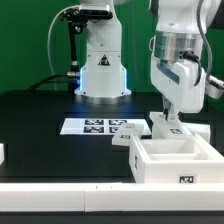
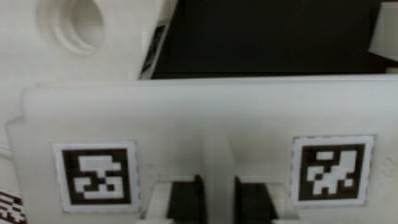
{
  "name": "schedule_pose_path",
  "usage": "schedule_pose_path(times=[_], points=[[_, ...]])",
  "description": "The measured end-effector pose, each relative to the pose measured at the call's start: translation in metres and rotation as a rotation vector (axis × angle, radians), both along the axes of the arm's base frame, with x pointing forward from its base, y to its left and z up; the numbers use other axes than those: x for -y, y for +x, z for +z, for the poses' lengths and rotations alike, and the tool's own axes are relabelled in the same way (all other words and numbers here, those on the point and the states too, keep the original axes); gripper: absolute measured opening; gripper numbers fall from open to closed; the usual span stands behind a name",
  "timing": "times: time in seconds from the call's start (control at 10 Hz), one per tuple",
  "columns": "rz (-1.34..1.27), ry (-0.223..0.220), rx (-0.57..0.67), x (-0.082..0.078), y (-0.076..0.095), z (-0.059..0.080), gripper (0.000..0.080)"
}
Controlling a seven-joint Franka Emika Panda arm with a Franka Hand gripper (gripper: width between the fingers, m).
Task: Assemble cabinet
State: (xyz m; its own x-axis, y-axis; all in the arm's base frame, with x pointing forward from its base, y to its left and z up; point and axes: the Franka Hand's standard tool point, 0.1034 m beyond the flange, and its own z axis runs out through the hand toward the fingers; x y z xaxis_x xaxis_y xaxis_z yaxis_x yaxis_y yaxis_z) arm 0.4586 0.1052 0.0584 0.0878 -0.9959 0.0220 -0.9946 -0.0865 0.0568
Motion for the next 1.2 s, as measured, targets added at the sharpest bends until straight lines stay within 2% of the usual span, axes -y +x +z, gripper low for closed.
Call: schedule_pose_path(times=[0.4,0.7,1.2], points=[[-0.111,0.025,0.0,-0.005,0.001,0.015,0.0064],[-0.1,0.02,-0.001,-0.006,0.002,0.013,0.0064],[-0.077,0.016,0.002,0.004,0.008,0.012,0.0064]])
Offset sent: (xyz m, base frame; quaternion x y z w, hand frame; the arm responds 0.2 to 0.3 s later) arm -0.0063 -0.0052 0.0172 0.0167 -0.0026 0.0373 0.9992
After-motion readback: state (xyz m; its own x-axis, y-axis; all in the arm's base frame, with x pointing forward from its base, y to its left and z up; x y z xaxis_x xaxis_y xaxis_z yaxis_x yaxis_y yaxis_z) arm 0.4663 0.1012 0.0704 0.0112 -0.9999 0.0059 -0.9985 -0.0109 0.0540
